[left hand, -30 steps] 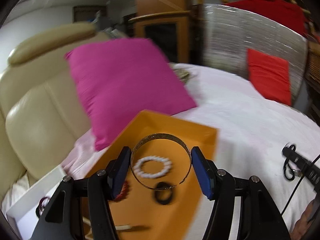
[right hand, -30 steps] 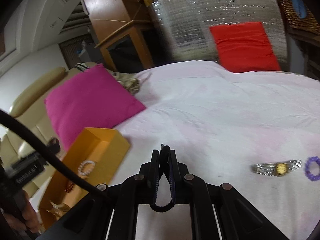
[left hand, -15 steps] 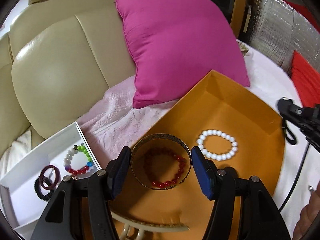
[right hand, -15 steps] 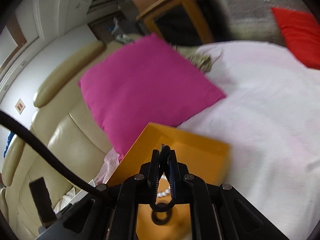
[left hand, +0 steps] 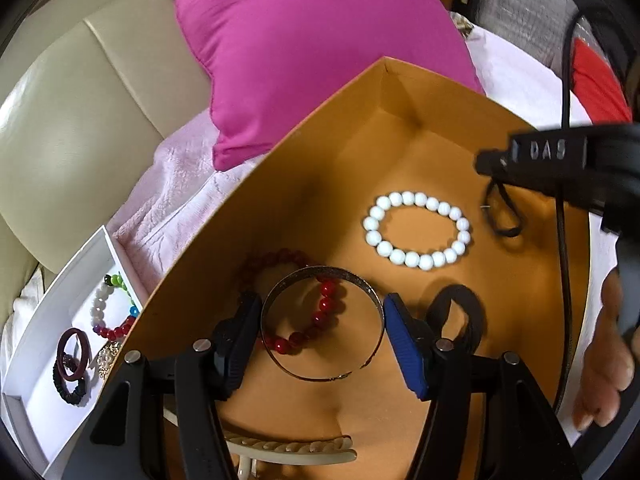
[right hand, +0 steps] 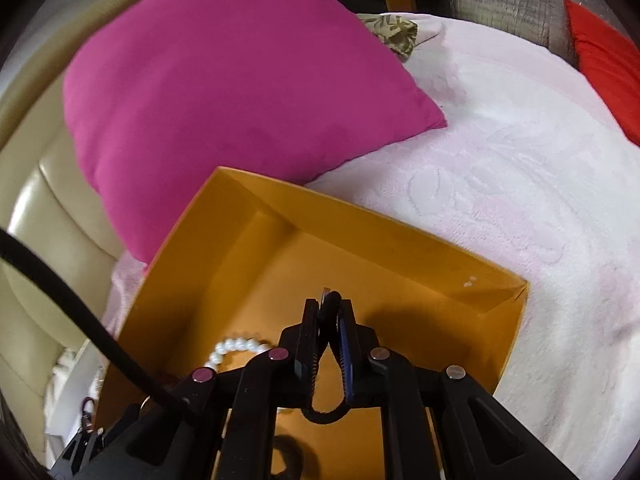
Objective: Organize jewelry
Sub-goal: 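Open both tools to drop the bangle and keychain into the box, then move the right tool to the purple bead bracelet and grasp it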
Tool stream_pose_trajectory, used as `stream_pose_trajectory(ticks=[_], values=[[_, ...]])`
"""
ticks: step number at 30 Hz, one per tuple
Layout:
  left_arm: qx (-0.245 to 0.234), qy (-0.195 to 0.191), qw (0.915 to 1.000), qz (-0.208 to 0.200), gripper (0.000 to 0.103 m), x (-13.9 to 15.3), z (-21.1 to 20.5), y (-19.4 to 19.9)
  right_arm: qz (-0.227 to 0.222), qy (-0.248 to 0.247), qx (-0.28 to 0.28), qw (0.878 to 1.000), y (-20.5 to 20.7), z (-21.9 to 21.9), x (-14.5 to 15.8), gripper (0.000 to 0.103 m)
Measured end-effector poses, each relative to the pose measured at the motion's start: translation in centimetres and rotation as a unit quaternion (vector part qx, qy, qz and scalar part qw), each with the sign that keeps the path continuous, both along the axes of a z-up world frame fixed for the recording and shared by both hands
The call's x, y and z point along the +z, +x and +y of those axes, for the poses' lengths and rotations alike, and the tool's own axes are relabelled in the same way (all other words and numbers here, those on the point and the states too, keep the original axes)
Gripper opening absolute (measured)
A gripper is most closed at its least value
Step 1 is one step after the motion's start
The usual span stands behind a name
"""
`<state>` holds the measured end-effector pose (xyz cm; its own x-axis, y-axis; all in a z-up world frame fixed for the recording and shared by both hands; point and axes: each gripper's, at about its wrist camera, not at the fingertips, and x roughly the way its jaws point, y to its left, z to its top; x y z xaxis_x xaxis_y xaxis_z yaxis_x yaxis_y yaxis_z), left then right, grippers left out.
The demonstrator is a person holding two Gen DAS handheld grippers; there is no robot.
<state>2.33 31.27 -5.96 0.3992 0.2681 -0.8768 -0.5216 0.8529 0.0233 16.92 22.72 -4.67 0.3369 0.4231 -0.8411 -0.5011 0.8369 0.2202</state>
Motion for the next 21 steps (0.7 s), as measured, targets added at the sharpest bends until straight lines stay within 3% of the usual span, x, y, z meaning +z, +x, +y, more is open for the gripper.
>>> stream_pose_trajectory(ticks=[2, 6, 10, 15, 21], values=[[0.000, 0.005, 1.0000, -0.005, 0.064, 0.3, -0.1, 0.0, 0.002, 0.003, 0.011, 1.000, -0.1, 0.0, 0.4, 0.027], [0.002, 0.023, 0.9996, -0.018, 0.064, 0.9, -0.7, 0.0, -0.023, 0.037, 0.013, 0.999, -0.9, -1.6, 2.3, 0.028], [-0.005, 0.056, 0.9976, -0.042, 0.064, 2.2, -2.3, 0.0, -0.055, 0.080, -0.003, 0.995, -2.1, -6.2, 4.8, 0.028], [-0.034, 0.090, 0.9917, -0.086, 0.064, 4.5, -5.4, 0.7, -0.077, 0.110, -0.048, 0.990, -3.9, -15.7, 7.1, 0.028], [-0.098, 0.120, 0.9805, -0.121, 0.066, 5.8, -11.7, 2.0, -0.083, 0.113, -0.161, 0.977, -6.9, -31.8, 7.4, 0.028]])
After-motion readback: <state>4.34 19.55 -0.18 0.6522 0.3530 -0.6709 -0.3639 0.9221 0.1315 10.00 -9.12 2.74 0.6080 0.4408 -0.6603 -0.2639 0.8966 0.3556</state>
